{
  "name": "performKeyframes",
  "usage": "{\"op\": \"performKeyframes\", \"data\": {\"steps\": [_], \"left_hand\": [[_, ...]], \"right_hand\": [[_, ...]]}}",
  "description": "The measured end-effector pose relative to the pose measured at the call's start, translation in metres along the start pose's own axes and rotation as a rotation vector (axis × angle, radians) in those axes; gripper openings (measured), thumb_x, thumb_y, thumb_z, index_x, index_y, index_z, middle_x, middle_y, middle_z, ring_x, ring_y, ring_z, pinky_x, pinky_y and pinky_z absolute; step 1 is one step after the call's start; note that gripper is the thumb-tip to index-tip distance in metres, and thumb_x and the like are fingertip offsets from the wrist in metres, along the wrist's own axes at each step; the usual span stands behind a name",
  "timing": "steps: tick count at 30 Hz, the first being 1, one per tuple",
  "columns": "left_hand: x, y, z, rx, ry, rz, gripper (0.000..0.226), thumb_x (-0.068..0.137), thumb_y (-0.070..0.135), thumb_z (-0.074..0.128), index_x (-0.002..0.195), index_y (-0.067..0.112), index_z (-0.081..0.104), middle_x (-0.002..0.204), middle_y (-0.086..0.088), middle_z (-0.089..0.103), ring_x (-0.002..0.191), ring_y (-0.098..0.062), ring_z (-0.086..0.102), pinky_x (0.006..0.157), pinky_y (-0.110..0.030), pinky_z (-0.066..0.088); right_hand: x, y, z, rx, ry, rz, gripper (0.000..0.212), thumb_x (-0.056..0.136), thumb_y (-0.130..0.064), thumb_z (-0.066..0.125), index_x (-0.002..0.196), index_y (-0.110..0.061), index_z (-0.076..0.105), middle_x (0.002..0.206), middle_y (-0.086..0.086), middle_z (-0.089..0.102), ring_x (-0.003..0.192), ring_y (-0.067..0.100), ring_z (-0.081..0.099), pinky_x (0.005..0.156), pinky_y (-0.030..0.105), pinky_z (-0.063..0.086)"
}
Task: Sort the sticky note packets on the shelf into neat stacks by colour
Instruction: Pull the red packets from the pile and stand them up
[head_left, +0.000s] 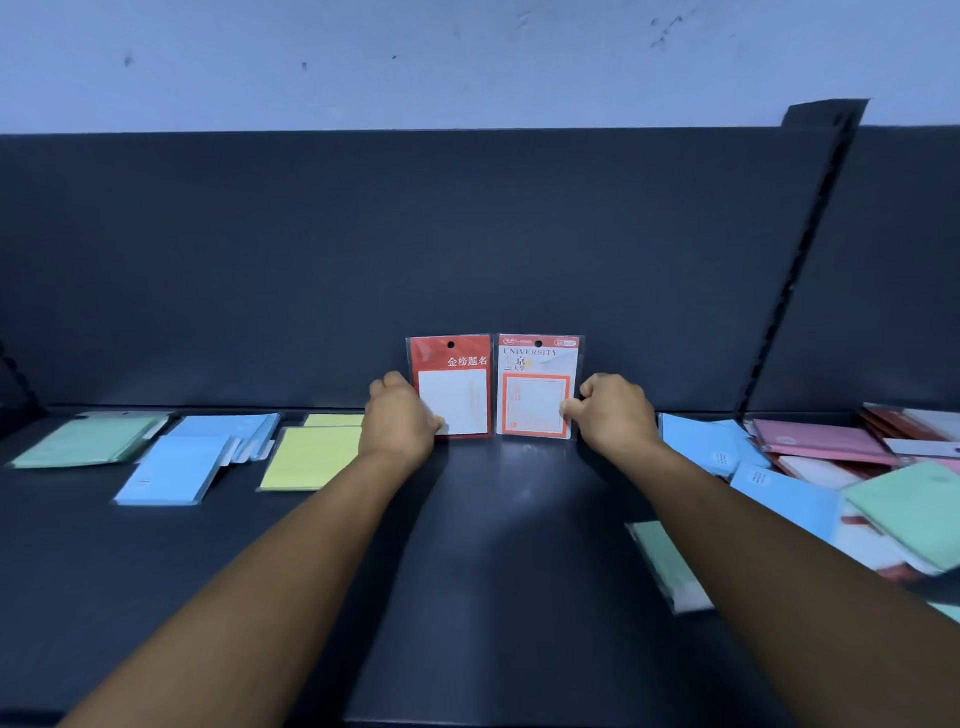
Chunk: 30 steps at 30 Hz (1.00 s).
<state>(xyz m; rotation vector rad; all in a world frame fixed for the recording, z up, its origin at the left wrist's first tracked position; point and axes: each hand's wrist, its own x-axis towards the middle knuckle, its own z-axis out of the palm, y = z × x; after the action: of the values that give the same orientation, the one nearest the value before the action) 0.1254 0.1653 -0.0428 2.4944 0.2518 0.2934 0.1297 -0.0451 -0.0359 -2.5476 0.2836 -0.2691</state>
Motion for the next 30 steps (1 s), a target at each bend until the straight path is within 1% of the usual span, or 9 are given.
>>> {"op": "performKeyframes", "data": {"steps": [3,6,10,12,15,19,22,27,30], "left_hand": [[-0.017,0.002,-0.005,0.012,0.036,0.067,0.071,0.083,0.018,0.072,0.136,0.0,0.029,0.138,-0.016,0.033,0.126,-0.035,0.04,0.101,-0.036,0.036],[-0.033,0.002,-0.007,0.075,0.006,0.204,0.081,0.085,0.021,0.069,0.146,0.003,0.017,0.144,-0.013,0.027,0.132,-0.032,0.031,0.107,-0.033,0.029],[-0.056,0.005,-0.009,0.23,-0.11,0.375,0.081,0.09,0.032,0.061,0.15,0.007,0.014,0.156,-0.009,0.018,0.143,-0.027,0.02,0.115,-0.034,0.02],[-0.07,0.009,-0.009,0.322,-0.154,0.454,0.078,0.091,0.037,0.057,0.15,0.007,0.015,0.158,-0.009,0.016,0.145,-0.024,0.016,0.117,-0.034,0.016],[-0.09,0.019,-0.009,0.36,-0.199,0.544,0.077,0.092,0.042,0.054,0.15,0.007,0.017,0.157,-0.01,0.018,0.145,-0.024,0.017,0.119,-0.034,0.017],[-0.112,0.036,-0.005,0.358,-0.238,0.634,0.078,0.093,0.043,0.051,0.151,0.008,0.014,0.158,-0.009,0.017,0.146,-0.023,0.017,0.119,-0.034,0.016],[-0.13,0.054,0.004,0.343,-0.277,0.712,0.076,0.094,0.045,0.049,0.151,0.008,0.015,0.158,-0.008,0.018,0.145,-0.022,0.019,0.117,-0.033,0.019],[-0.151,0.084,0.021,0.329,-0.358,0.778,0.077,0.095,0.046,0.047,0.152,0.008,0.012,0.159,-0.008,0.015,0.146,-0.021,0.017,0.117,-0.03,0.016],[-0.158,0.102,0.034,0.315,-0.399,0.792,0.075,0.094,0.045,0.049,0.151,0.009,0.016,0.158,-0.007,0.019,0.144,-0.022,0.022,0.117,-0.031,0.022]], "right_hand": [[-0.014,-0.001,-0.006,-0.027,0.013,-0.013,0.023,0.088,-0.031,0.061,0.098,-0.01,0.057,0.1,0.008,0.066,0.087,0.028,0.056,0.067,0.03,0.037],[-0.033,-0.002,-0.011,-0.08,-0.004,-0.071,0.033,0.09,-0.035,0.059,0.113,-0.013,0.055,0.115,0.006,0.062,0.107,0.027,0.055,0.079,0.033,0.044],[-0.067,-0.003,-0.019,-0.218,-0.057,-0.181,0.049,0.091,-0.043,0.054,0.131,-0.015,0.047,0.135,0.006,0.051,0.125,0.027,0.043,0.101,0.038,0.038],[-0.084,-0.002,-0.025,-0.289,-0.095,-0.2,0.057,0.093,-0.046,0.05,0.139,-0.014,0.038,0.144,0.007,0.042,0.133,0.027,0.036,0.108,0.037,0.031],[-0.106,0.004,-0.033,-0.362,-0.118,-0.202,0.068,0.094,-0.049,0.046,0.148,-0.012,0.026,0.154,0.006,0.029,0.142,0.024,0.025,0.115,0.036,0.022],[-0.129,0.016,-0.041,-0.4,-0.135,-0.19,0.071,0.096,-0.051,0.043,0.15,-0.012,0.02,0.157,0.005,0.024,0.145,0.022,0.019,0.117,0.035,0.016],[-0.144,0.034,-0.052,-0.416,-0.117,-0.156,0.069,0.095,-0.051,0.043,0.149,-0.011,0.024,0.155,0.007,0.027,0.144,0.022,0.022,0.117,0.036,0.018],[-0.156,0.068,-0.077,-0.411,-0.098,-0.076,0.066,0.096,-0.049,0.041,0.149,-0.013,0.025,0.156,0.005,0.027,0.144,0.021,0.022,0.117,0.035,0.019],[-0.16,0.089,-0.095,-0.414,-0.096,-0.015,0.062,0.098,-0.046,0.04,0.148,-0.013,0.027,0.154,0.005,0.031,0.142,0.022,0.026,0.115,0.035,0.021]]}}
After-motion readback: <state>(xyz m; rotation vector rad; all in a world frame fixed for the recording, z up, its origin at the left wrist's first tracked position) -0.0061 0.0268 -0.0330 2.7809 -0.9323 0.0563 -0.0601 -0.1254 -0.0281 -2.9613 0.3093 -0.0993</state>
